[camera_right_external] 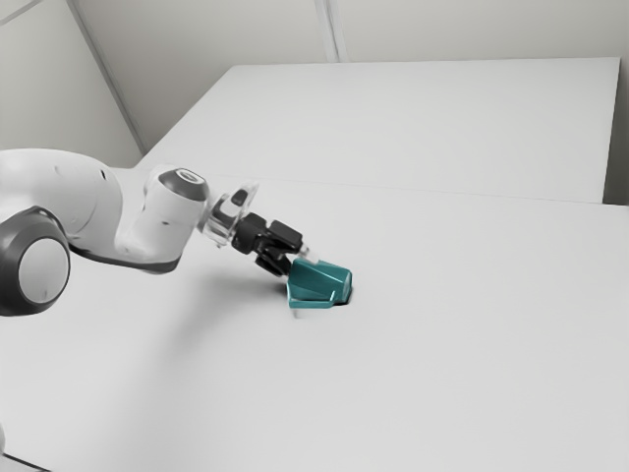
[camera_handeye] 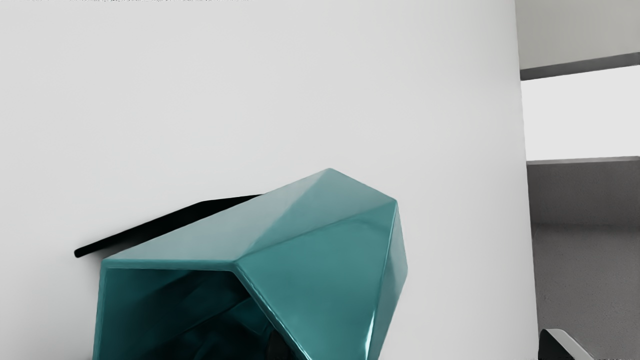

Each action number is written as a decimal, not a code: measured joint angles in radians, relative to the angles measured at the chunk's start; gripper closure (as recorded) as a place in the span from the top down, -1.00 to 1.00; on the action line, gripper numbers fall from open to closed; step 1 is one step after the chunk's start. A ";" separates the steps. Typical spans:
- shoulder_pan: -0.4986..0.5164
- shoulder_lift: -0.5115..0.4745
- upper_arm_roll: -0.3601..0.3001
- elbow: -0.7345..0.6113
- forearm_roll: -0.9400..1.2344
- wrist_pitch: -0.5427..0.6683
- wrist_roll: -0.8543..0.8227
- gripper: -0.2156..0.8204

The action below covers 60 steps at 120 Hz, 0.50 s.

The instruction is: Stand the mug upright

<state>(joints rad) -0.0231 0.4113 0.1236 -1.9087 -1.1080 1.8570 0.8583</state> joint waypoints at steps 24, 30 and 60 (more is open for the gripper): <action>0.003 -0.002 0.000 0.012 -0.010 -0.015 0.038 -0.49; 0.003 -0.003 0.001 0.021 -0.009 -0.016 0.046 -0.61; -0.001 -0.019 0.001 0.028 -0.007 -0.013 0.076 -0.85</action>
<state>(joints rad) -0.0238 0.3926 0.1242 -1.8807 -1.1148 1.8444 0.9344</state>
